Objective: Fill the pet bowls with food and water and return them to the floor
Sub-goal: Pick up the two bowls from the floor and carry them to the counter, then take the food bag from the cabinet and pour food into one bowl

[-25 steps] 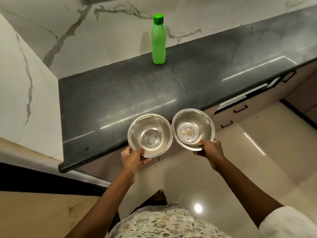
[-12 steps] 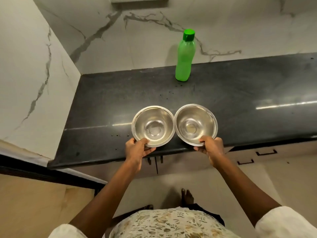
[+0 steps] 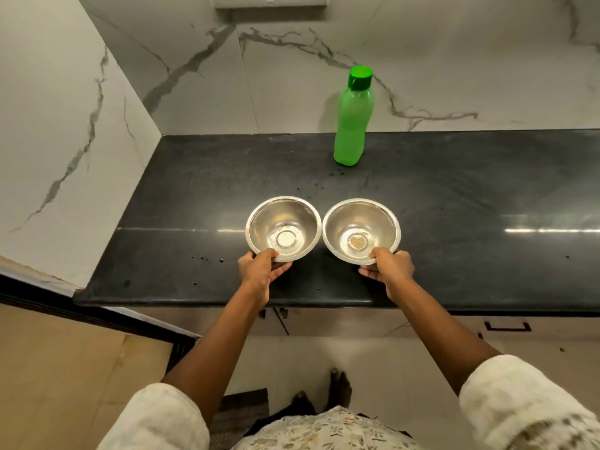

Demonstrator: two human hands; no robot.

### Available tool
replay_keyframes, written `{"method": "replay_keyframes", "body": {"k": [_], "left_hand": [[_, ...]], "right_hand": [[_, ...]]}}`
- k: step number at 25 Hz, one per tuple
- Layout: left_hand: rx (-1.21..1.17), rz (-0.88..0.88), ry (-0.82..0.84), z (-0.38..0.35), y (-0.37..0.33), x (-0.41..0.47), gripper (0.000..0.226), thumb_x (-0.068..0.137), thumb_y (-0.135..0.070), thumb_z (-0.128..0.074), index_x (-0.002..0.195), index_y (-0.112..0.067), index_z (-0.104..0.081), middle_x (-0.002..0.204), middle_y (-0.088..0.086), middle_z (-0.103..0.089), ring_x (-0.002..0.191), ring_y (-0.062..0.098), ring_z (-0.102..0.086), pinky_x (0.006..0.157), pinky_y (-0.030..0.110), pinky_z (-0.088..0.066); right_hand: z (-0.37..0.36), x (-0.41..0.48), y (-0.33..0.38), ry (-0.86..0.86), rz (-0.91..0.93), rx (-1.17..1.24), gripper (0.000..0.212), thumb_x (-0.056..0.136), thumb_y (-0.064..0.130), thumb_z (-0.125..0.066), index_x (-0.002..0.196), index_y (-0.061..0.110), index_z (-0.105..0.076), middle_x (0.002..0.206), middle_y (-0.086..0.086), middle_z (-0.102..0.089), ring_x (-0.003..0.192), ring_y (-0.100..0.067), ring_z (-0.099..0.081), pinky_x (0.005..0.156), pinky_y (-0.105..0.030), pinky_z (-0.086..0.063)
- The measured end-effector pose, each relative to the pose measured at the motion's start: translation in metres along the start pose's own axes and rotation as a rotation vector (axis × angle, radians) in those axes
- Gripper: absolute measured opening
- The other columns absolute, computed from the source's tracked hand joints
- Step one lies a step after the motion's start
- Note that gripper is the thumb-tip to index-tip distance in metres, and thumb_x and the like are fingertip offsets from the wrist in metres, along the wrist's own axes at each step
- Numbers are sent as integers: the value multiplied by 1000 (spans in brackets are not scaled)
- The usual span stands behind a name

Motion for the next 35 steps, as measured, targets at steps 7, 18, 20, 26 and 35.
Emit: {"method": "replay_keyframes", "body": {"k": [7, 18, 20, 26, 35], "left_hand": [[5, 33, 0, -3, -2, 17, 33, 94, 8, -63, 125, -1, -57, 109, 21, -74, 95, 34, -77, 64, 34, -66], [40, 46, 76, -2, -10, 23, 40, 98, 1, -67, 137, 1, -55, 119, 22, -73, 101, 32, -76, 74, 38, -67], [74, 81, 139, -4, -12, 22, 41, 100, -5, -67, 139, 2, -55, 119, 24, -73, 103, 34, -76, 77, 39, -66], [351, 16, 76, 23, -10, 7, 63, 100, -28, -71, 153, -4, -45, 136, 24, -63, 113, 37, -70, 95, 48, -61], [909, -339, -17, 14, -10, -74, 79, 92, -48, -73, 157, -14, -44, 155, 14, -54, 146, 36, -45, 119, 49, -41]], "right_hand": [[-25, 9, 8, -17, 1, -2, 8, 93, 7, -67, 93, 7, -60, 97, -19, -76, 77, -27, -79, 69, -41, -67], [-39, 4, 6, 89, -18, 116, 34, 94, 16, -76, 118, -2, -62, 102, -20, -76, 87, -28, -78, 80, -45, -66], [-39, 0, 7, 137, -15, 151, 34, 94, 18, -76, 120, 0, -63, 103, -19, -75, 90, -27, -76, 82, -44, -65], [-22, -16, -12, 167, 3, 117, 60, 93, 29, -78, 138, -1, -53, 113, -23, -67, 105, -35, -72, 93, -47, -62], [-13, -72, -3, 256, 268, -207, 34, 88, 47, -79, 98, 16, -68, 110, -15, -75, 103, -27, -73, 96, -45, -61]]}}
Point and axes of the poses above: each hand's wrist, its own x-axis towards the middle knuckle, its own z-axis out of the back of the hand, y = z × x, the point moved 6 cm from there along x, towards the middle knuckle
